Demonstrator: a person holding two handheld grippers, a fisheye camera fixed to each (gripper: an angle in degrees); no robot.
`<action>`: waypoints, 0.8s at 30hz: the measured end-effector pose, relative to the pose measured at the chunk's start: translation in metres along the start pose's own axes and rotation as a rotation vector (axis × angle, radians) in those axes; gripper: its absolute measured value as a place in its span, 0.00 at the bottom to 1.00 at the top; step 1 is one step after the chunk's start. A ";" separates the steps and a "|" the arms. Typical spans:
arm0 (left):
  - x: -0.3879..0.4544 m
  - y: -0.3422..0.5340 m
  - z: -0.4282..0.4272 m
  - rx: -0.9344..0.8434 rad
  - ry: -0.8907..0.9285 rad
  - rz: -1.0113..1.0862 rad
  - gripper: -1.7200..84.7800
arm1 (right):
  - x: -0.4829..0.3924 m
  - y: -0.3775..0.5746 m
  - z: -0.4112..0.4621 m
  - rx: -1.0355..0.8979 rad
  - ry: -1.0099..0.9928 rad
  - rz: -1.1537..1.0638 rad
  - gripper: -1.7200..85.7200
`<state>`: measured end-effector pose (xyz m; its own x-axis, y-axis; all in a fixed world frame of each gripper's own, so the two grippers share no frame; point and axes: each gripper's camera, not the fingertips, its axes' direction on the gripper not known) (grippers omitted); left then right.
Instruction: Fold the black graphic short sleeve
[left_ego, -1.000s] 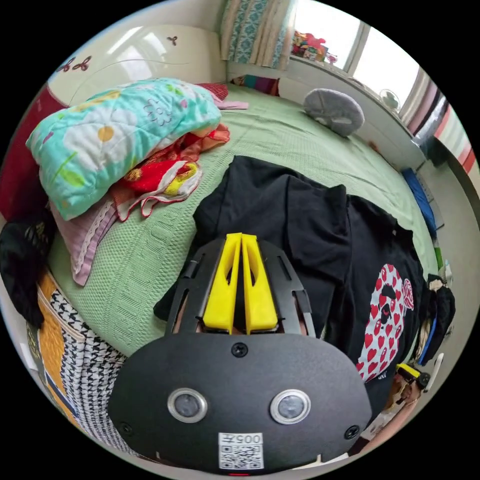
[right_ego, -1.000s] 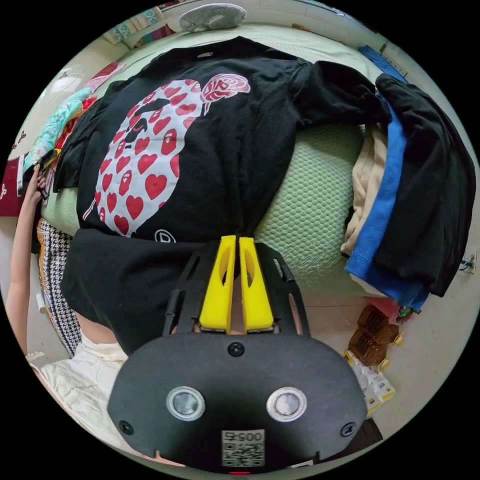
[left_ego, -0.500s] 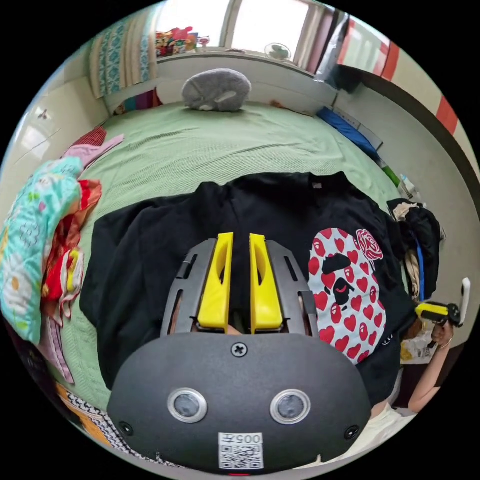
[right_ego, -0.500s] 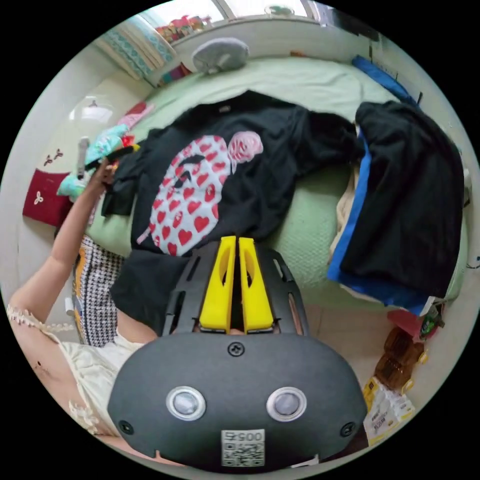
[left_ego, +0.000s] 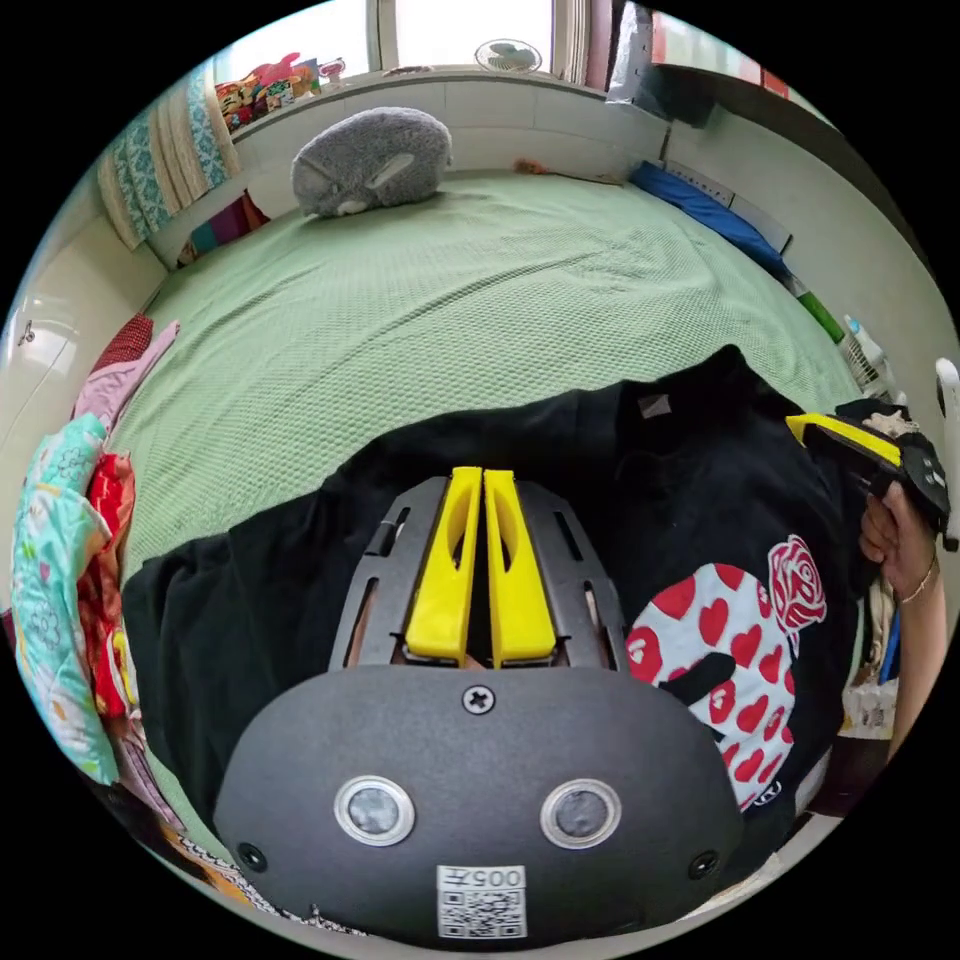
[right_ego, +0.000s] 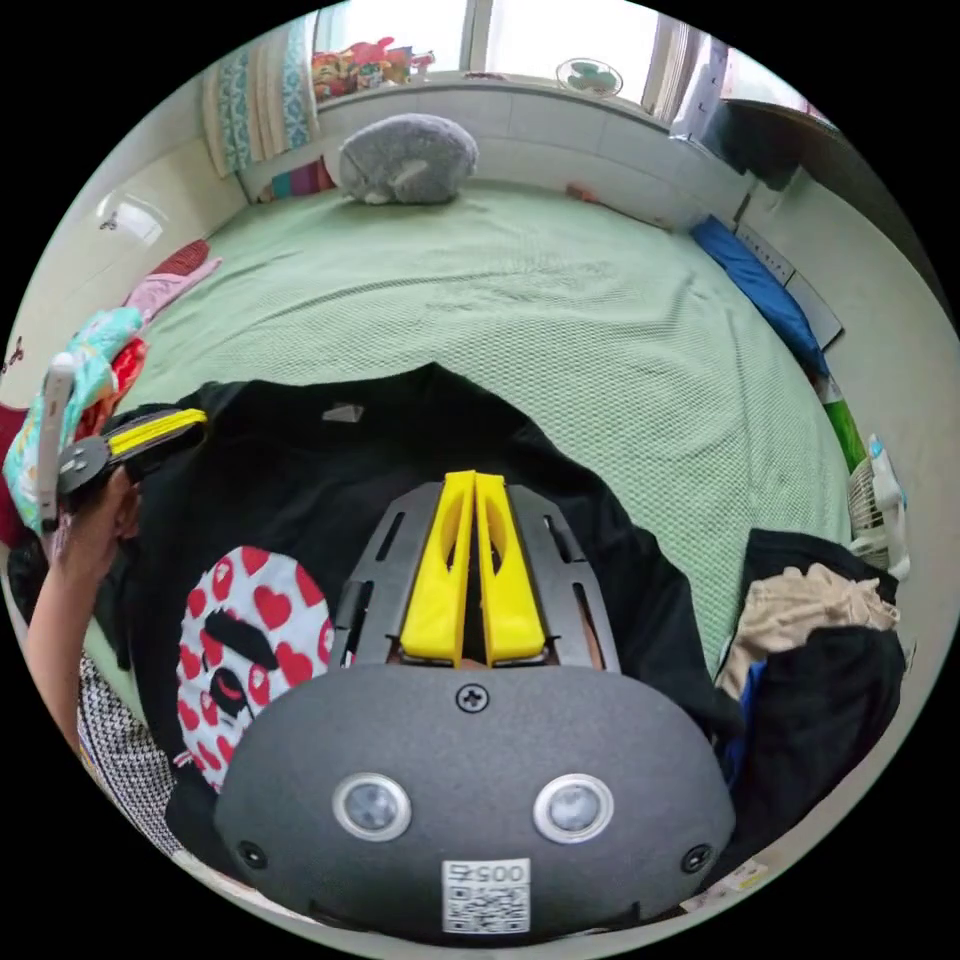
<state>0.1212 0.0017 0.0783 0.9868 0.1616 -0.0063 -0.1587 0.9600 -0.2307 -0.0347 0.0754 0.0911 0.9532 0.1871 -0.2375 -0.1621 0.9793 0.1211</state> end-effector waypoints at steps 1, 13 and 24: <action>0.002 -0.006 0.006 -0.009 -0.038 0.017 0.03 | -0.003 -0.011 0.014 -0.019 0.029 0.014 0.01; -0.011 -0.043 0.025 -0.092 -0.048 -0.066 0.02 | -0.013 -0.062 0.054 -0.153 0.090 0.006 0.01; 0.007 0.177 -0.158 0.114 0.104 0.111 0.02 | 0.004 0.193 -0.131 0.108 -0.047 -0.058 0.01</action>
<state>0.1047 0.1367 -0.1167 0.9600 0.2491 -0.1280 -0.2635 0.9582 -0.1111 -0.0956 0.2753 -0.0132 0.9716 0.1242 -0.2016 -0.0805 0.9740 0.2120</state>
